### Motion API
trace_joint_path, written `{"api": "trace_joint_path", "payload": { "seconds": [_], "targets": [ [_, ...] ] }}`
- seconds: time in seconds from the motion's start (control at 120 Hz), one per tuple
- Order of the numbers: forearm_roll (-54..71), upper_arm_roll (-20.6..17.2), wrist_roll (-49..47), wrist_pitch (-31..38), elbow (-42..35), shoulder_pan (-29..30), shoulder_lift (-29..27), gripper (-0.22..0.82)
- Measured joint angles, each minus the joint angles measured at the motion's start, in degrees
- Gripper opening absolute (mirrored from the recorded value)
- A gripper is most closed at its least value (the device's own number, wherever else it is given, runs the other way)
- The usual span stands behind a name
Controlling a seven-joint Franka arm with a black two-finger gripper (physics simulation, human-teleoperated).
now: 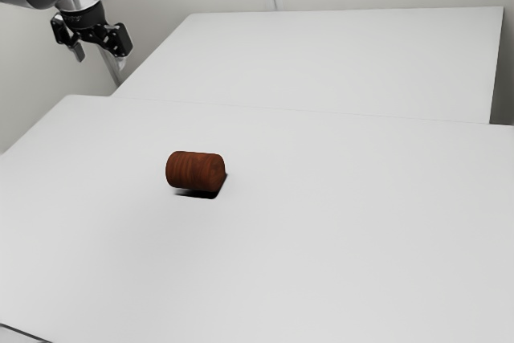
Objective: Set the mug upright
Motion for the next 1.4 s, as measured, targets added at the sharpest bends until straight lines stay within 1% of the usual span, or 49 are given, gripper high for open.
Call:
{"api": "trace_joint_path", "payload": {
  "seconds": [0.258,0.317,0.383,0.5,0.608,0.667,0.808,1.0,1.133,1.4],
  "targets": [
    [-0.55,0.27,-1.54,0.22,-0.36,0.34,-0.15,0.60],
    [-2.69,0.56,-1.75,0.22,-0.90,1.35,-0.12,0.60],
    [-8.13,0.67,-1.97,0.20,-1.74,4.74,0.44,0.60],
    [-20.82,0.71,-2.31,0.17,-6.04,13.07,2.82,0.60],
    [-29.54,0.72,-2.41,0.02,-8.37,20.38,6.20,0.60],
    [-34.02,0.74,-2.03,-0.33,-8.62,22.83,8.51,0.61],
    [-43.38,0.71,-0.16,-1.08,-8.66,21.34,14.76,0.60],
    [-51.45,0.85,3.54,-1.28,-8.55,22.24,21.42,0.60],
    [-55.10,0.94,6.31,-1.05,-7.97,22.88,25.19,0.60],
    [-59.62,0.78,11.24,0.89,-2.48,22.73,31.60,0.60]
  ]
}}
